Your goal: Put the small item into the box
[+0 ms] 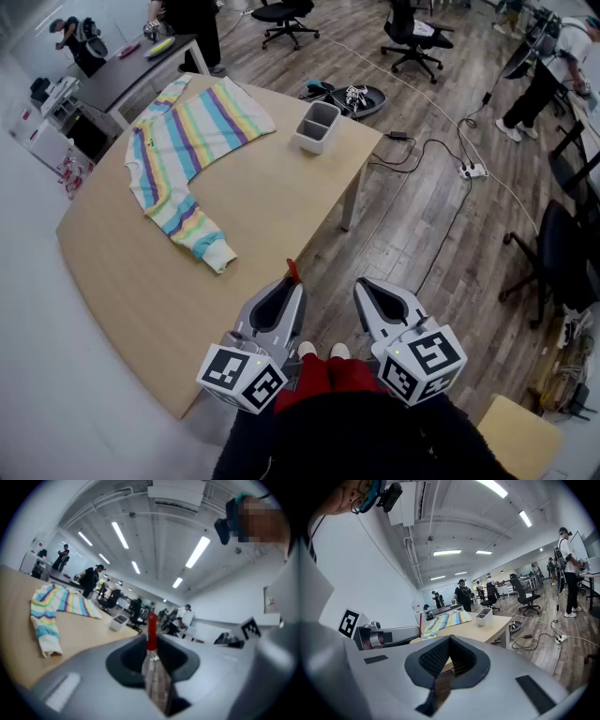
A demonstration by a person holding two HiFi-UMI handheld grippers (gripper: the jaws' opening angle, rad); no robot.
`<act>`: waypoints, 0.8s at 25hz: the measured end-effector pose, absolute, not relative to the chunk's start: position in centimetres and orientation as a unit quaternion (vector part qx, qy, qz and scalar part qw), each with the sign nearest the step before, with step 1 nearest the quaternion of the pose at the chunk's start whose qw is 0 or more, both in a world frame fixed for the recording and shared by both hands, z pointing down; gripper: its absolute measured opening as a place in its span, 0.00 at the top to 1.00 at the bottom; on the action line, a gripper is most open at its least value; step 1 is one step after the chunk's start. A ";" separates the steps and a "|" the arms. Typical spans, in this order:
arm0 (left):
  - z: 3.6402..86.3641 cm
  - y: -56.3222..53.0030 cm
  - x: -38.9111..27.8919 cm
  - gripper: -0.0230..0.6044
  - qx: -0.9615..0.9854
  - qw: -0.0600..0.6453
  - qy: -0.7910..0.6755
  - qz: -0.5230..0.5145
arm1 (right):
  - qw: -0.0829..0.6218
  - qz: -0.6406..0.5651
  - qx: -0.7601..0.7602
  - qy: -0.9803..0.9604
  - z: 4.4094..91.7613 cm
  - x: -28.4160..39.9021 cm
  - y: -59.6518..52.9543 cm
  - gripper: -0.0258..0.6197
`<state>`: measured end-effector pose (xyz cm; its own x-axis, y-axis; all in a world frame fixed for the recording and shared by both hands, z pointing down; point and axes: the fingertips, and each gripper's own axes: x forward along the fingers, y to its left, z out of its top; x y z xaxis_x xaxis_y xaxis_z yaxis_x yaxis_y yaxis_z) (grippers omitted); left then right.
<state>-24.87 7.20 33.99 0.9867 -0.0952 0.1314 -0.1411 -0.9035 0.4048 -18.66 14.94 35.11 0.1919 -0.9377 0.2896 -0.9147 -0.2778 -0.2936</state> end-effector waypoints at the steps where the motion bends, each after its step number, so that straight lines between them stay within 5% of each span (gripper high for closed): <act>1: 34.1 7.2 -24.8 0.85 0.974 0.211 -0.062 0.055 | 0.026 -0.208 -0.772 0.600 35.1 -18.6 14.9 0.95; 20: 34.8 6.9 -23.0 0.85 0.980 0.164 -0.085 0.077 | 0.011 -0.192 -0.787 0.586 35.4 -15.9 15.9 0.95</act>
